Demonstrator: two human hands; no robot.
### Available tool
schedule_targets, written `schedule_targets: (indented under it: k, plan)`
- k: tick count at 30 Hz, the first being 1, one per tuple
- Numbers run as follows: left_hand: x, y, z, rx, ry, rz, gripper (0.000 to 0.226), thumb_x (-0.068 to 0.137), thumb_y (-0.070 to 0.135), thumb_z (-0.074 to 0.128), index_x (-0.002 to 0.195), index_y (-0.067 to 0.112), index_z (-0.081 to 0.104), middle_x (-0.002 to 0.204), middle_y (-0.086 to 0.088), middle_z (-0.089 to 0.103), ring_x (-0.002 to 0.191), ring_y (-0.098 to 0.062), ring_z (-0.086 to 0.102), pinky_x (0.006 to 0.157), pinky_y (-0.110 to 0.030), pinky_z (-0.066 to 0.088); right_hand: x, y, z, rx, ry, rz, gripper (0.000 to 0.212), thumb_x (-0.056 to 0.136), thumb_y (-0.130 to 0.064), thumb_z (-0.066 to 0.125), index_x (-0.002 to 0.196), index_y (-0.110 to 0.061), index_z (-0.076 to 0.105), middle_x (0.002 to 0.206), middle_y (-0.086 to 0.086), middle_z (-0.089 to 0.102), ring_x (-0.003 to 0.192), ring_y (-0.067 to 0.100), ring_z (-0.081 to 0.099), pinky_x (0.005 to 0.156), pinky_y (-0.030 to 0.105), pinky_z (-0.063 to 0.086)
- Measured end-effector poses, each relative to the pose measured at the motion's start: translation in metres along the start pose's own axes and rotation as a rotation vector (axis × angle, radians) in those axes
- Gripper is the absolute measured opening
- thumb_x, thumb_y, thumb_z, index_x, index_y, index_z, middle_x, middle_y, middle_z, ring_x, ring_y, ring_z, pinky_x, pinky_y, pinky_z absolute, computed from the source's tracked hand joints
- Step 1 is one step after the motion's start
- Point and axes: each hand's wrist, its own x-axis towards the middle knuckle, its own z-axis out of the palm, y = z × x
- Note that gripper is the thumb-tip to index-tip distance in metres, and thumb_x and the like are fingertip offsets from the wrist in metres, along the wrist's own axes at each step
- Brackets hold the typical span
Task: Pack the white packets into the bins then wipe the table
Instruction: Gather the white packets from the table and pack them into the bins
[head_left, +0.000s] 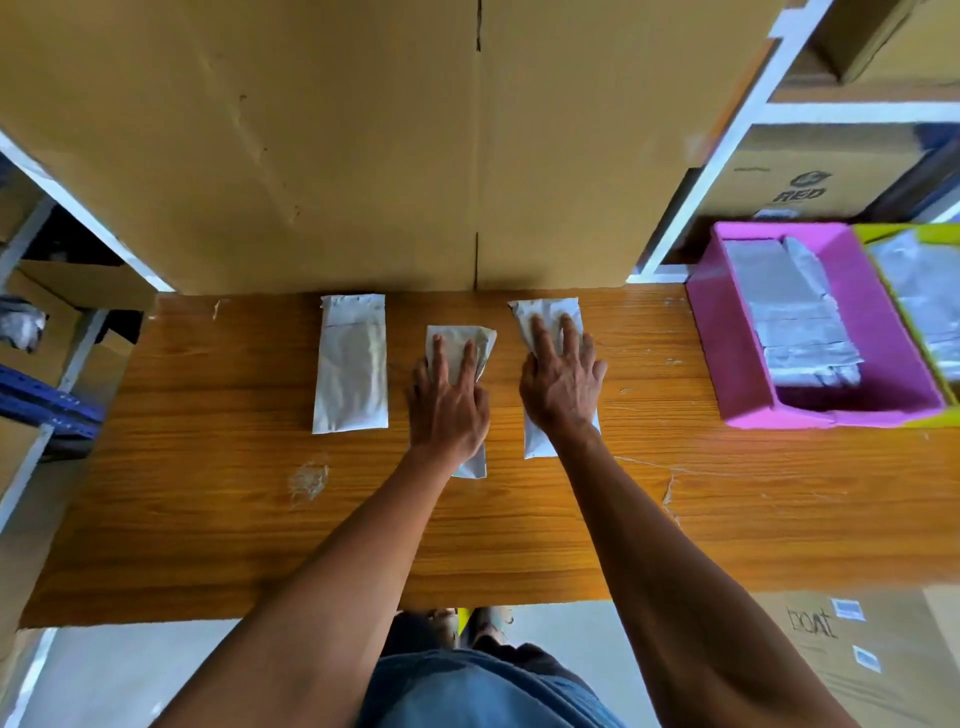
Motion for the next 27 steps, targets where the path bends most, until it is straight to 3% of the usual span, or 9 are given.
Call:
schedule_targets:
  k: [6, 11, 19, 27]
  plan:
    - [-0.006, 0.032, -0.007, -0.033, -0.01, 0.119, 0.071, 0.1, 0.053, 0.017, 0.169, 0.037, 0.011, 0.177, -0.01, 0.004, 0.15, -0.04, 0.026, 0.113, -0.054, 0.035, -0.03, 0.023, -0.023, -0.008, 0.096, 0.11, 0.059, 0.106, -0.04, 0.039, 0.163, -0.04, 0.023, 0.172, 0.009, 0.022, 0.151, 0.045, 0.027, 0.11, 0.06, 0.037]
    - [-0.02, 0.066, -0.015, -0.066, 0.009, 0.225, 0.07, 0.101, 0.051, 0.02, 0.169, 0.035, 0.011, 0.176, -0.011, 0.006, 0.145, -0.036, 0.029, 0.107, -0.049, 0.037, -0.058, 0.044, -0.042, -0.034, 0.179, 0.186, 0.062, 0.105, -0.038, 0.042, 0.164, -0.038, 0.026, 0.171, 0.01, 0.026, 0.149, 0.05, 0.029, 0.11, 0.06, 0.035]
    - [-0.056, 0.127, -0.013, -0.145, 0.028, 0.371, 0.07, 0.1, 0.05, 0.017, 0.168, 0.035, 0.02, 0.175, -0.013, 0.015, 0.143, -0.037, 0.032, 0.108, -0.051, 0.036, -0.111, 0.082, -0.076, -0.022, 0.29, 0.328, 0.063, 0.103, -0.039, 0.044, 0.164, -0.037, 0.027, 0.171, 0.009, 0.027, 0.149, 0.048, 0.031, 0.112, 0.06, 0.033]
    - [-0.086, 0.206, -0.005, -0.159, 0.03, 0.482, 0.071, 0.099, 0.05, 0.018, 0.167, 0.034, 0.024, 0.174, -0.012, 0.019, 0.145, -0.035, 0.033, 0.109, -0.052, 0.036, -0.142, 0.163, -0.116, -0.059, 0.375, 0.433, 0.064, 0.1, -0.044, 0.038, 0.163, -0.037, 0.028, 0.17, 0.008, 0.029, 0.144, 0.046, 0.037, 0.103, 0.056, 0.04]
